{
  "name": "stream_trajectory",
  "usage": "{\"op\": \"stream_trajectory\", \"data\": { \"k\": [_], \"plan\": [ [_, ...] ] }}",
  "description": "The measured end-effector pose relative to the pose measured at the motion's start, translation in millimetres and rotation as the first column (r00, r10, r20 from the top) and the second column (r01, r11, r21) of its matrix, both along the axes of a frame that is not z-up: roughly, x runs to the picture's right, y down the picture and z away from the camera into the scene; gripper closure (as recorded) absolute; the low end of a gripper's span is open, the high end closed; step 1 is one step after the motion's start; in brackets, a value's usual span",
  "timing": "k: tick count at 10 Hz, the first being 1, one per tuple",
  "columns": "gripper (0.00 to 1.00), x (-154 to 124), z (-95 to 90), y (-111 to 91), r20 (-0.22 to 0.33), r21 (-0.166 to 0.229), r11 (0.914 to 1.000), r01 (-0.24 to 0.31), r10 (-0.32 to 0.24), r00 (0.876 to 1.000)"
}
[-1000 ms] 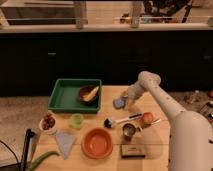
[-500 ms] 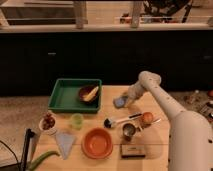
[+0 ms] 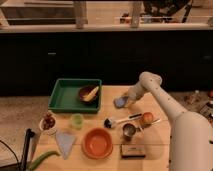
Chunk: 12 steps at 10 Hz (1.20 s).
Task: Place sponge in red bowl
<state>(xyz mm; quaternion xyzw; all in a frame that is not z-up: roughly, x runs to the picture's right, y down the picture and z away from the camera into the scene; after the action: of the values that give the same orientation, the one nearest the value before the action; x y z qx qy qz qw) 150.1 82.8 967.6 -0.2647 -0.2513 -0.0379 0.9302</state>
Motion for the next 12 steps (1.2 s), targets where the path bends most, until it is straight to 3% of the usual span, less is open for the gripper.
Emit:
{"op": "stream_trajectory", "data": {
  "k": [5,12],
  "plan": [
    [1.0,6,-3.6,3,0.001,-0.002,1.0,-0.002,0.002,1.0],
    [1.0,4,-21.0,-4,0.029,0.036,0.9993,0.005,-0.006,1.0]
  ]
}}
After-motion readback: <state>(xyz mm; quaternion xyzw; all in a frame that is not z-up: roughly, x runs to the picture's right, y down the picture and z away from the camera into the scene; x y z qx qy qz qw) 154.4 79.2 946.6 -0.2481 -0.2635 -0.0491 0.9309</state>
